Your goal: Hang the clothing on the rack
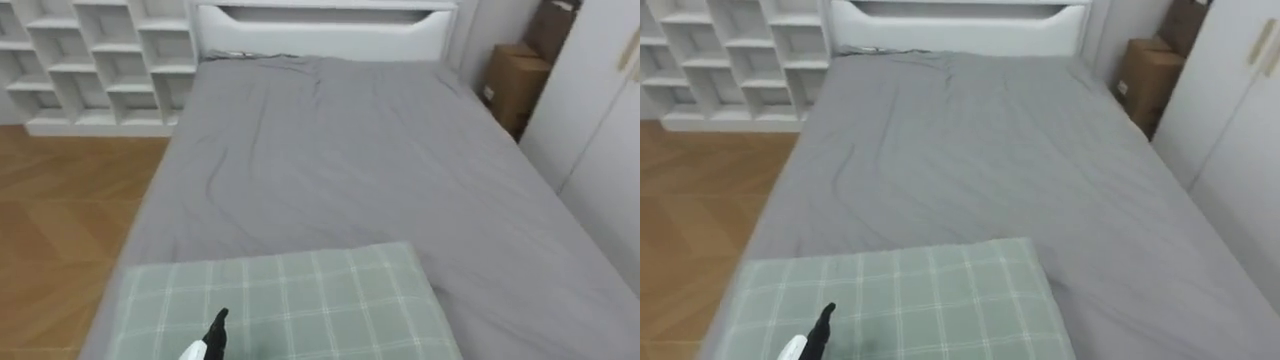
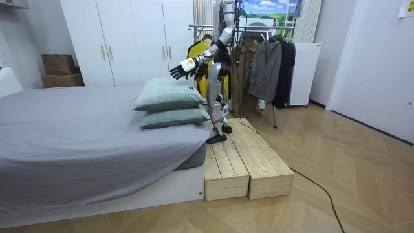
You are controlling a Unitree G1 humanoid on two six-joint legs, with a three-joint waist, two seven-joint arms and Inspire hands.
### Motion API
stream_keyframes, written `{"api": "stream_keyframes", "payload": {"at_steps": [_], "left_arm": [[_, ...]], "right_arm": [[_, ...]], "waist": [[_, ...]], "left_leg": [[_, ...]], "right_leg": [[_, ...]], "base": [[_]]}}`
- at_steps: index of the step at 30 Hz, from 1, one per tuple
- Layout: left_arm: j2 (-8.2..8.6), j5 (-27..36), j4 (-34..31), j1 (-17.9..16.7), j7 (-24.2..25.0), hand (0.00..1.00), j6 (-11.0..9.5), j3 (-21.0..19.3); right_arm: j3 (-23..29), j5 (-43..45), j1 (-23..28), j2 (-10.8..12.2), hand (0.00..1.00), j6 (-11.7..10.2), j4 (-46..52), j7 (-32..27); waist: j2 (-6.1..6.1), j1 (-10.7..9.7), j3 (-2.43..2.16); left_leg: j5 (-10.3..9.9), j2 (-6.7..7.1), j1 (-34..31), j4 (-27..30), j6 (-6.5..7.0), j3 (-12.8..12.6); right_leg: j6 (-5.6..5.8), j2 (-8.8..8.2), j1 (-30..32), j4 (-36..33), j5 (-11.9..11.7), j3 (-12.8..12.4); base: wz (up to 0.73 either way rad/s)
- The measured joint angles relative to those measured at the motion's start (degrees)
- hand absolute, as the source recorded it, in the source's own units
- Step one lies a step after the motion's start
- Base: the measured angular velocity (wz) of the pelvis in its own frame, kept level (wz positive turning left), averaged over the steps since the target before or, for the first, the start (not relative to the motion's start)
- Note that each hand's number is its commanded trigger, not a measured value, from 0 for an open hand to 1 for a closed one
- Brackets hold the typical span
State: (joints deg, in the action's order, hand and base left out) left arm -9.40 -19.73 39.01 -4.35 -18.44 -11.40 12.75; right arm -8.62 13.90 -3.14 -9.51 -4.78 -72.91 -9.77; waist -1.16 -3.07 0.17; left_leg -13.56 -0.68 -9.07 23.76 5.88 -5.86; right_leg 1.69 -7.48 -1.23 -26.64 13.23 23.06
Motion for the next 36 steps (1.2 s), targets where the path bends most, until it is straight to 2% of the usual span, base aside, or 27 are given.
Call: {"api": "stream_keyframes", "payload": {"at_steps": [1, 2, 3, 4, 5, 6, 8, 10, 12, 14, 24, 32, 36], "left_arm": [[0.10, 0.55, 0.00, 0.14, -0.10, 0.00, -0.01, 0.07], [-0.05, 1.57, 0.06, 0.37, -0.18, 0.00, -0.01, 0.38], [-0.25, 2.24, 0.44, 0.39, -0.41, 0.00, -0.01, 0.55], [-0.39, 2.37, 0.72, 0.39, -0.73, 0.00, -0.02, 0.80], [-0.96, 3.18, 1.28, 0.39, -1.15, 0.00, -0.02, 1.10], [-1.40, 3.42, 1.84, 0.37, -1.13, 0.00, 0.00, 1.03], [-0.95, 3.37, 1.93, 0.37, -1.18, 0.00, 0.06, 1.02], [-0.60, 3.38, 1.93, 0.68, -1.19, 0.00, 0.05, 1.01], [-0.58, 3.34, 1.84, 0.65, -1.19, 0.00, 0.05, 1.03], [-0.67, 3.34, 1.65, 0.66, -1.19, 0.00, 0.05, 1.03], [-0.97, 3.32, 1.45, 0.68, -1.40, 0.00, 0.05, 0.98], [-1.22, 2.66, 1.33, 0.63, -1.40, 0.00, 0.05, 0.29], [-1.35, 2.75, 2.07, 0.58, -1.41, 0.00, -0.09, -0.98]], "right_arm": [[0.02, -0.08, -0.01, 0.06, 0.00, -0.34, 0.04, -0.25], [0.05, -0.11, 0.02, 0.06, 0.00, -0.86, 0.08, -0.80], [0.05, -0.17, 0.27, 0.06, 0.00, -1.06, 0.01, -1.64], [0.00, -0.39, 0.45, 0.06, 0.00, -1.28, -0.08, -1.99], [-0.20, -0.67, 0.84, 0.09, 0.00, -1.60, -0.08, -2.31], [-0.19, -0.59, 1.05, 0.18, 0.00, -1.66, -0.14, -2.42], [-0.08, -0.27, 1.48, -0.05, 0.00, -1.58, -0.12, -2.80], [-0.09, -0.09, 1.05, -0.08, 0.00, -1.66, -0.10, -2.65], [-0.12, -0.10, 1.25, -0.08, 0.00, -1.49, -0.22, -2.03], [-0.22, -0.54, 1.47, -0.04, 0.00, -1.44, -0.10, -1.83], [-0.30, -0.60, 1.63, -0.03, 0.00, -1.41, 0.05, -0.16], [-0.06, -0.79, 1.95, 0.06, 0.00, -1.48, -0.93, 0.44], [1.01, -4.44, 2.15, 0.04, 0.00, -1.50, -1.11, 2.41]], "waist": [[-0.15, -0.18, 0.00], [-0.21, -0.51, 0.13], [-0.03, -0.51, 0.43], [-0.22, -0.52, 0.52], [-0.96, -0.23, 0.52], [-1.66, -0.38, 0.65], [-1.28, -0.41, 0.08], [-0.64, -0.33, 0.40], [0.10, -0.35, 0.22], [0.29, -0.35, 0.19], [-0.98, -0.24, 0.42], [-0.90, -0.12, 0.44], [-0.67, -0.41, 0.53]], "left_leg": [[0.00, 0.17, 0.02, -0.15, 0.27, 0.89], [0.35, 0.29, 0.25, -0.70, 0.26, 2.23], [0.95, 0.42, 1.05, -1.41, -0.12, 3.12], [1.04, 0.46, 1.52, -1.72, -0.14, 3.21], [1.11, 1.21, 2.10, -2.28, -0.28, 3.42], [0.81, 2.06, 2.48, -1.99, -0.49, 4.26], [0.35, 1.90, 2.65, -2.75, -1.24, 5.25], [0.26, 1.54, 2.68, -3.46, -1.65, 5.32], [0.67, 1.42, 2.92, -4.46, -1.91, 4.83], [0.70, 1.38, 3.37, -5.06, -1.99, 4.68], [0.83, 1.47, 6.21, -8.56, -2.21, 5.14], [0.85, 1.40, 7.73, -10.07, -2.25, 5.40], [0.85, 1.57, 7.77, -10.09, -2.25, 6.44]], "right_leg": [[0.22, 0.69, 0.51, 0.53, 0.62, -2.37], [0.46, 1.74, 1.95, 2.25, 1.21, -5.88], [0.55, 2.44, 3.12, 5.14, 1.06, -8.15], [0.61, 2.64, 3.52, 7.07, 0.42, -9.24], [0.80, 2.67, 4.12, 11.07, -3.23, -10.75], [1.03, 2.59, 4.44, 12.77, -8.74, -12.33], [1.00, 3.30, 3.43, 14.32, -9.03, -11.76], [0.71, 3.84, 3.17, 15.49, -9.34, -11.80], [0.46, 4.15, 3.17, 16.05, -9.17, -11.94], [0.24, 4.30, 3.09, 16.04, -8.74, -12.07], [0.48, 4.31, 0.76, 18.03, -7.84, -12.03], [0.57, 4.48, -0.11, 18.18, -7.78, -12.13], [0.57, 4.47, -0.81, 18.99, -7.78, -11.75]], "base": [[0.79], [0.65], [0.60], [0.43], [0.40], [0.43], [0.23], [-0.02], [-0.04], [-0.04], [0.01], [0.01], [0.07]]}}
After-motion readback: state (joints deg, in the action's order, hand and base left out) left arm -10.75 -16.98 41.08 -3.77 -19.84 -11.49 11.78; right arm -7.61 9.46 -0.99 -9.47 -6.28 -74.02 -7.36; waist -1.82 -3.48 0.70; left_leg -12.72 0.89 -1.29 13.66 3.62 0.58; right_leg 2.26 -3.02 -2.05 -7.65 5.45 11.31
